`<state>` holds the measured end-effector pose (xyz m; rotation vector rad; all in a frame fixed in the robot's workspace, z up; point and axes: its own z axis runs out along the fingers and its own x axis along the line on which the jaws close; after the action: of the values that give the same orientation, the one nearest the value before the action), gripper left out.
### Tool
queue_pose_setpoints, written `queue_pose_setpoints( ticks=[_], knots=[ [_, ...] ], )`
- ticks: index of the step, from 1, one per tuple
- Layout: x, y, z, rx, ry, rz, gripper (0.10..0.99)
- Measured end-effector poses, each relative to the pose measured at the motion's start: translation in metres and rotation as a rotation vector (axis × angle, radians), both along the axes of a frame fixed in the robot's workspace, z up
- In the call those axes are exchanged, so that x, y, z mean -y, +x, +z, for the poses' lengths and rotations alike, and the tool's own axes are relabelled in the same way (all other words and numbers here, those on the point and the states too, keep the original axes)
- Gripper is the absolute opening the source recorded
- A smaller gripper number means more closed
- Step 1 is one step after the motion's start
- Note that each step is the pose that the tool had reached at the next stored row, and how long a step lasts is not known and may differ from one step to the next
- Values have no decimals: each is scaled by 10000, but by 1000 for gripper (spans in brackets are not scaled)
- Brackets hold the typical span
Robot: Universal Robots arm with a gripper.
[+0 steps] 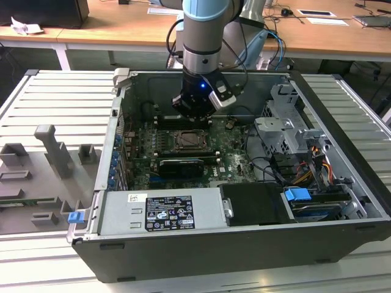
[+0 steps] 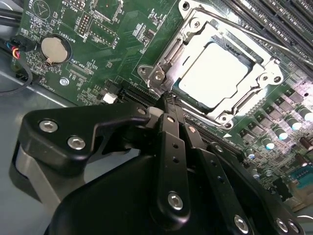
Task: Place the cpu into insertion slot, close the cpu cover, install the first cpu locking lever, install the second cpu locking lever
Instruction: 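Install the first cpu locking lever, then install the second cpu locking lever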
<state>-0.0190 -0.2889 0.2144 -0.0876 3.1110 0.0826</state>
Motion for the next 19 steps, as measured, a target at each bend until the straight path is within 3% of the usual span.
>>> queue_pose_setpoints(
  ticks=[19],
  knots=[
    [69, 0, 0, 0, 0, 0, 106]
  ],
)
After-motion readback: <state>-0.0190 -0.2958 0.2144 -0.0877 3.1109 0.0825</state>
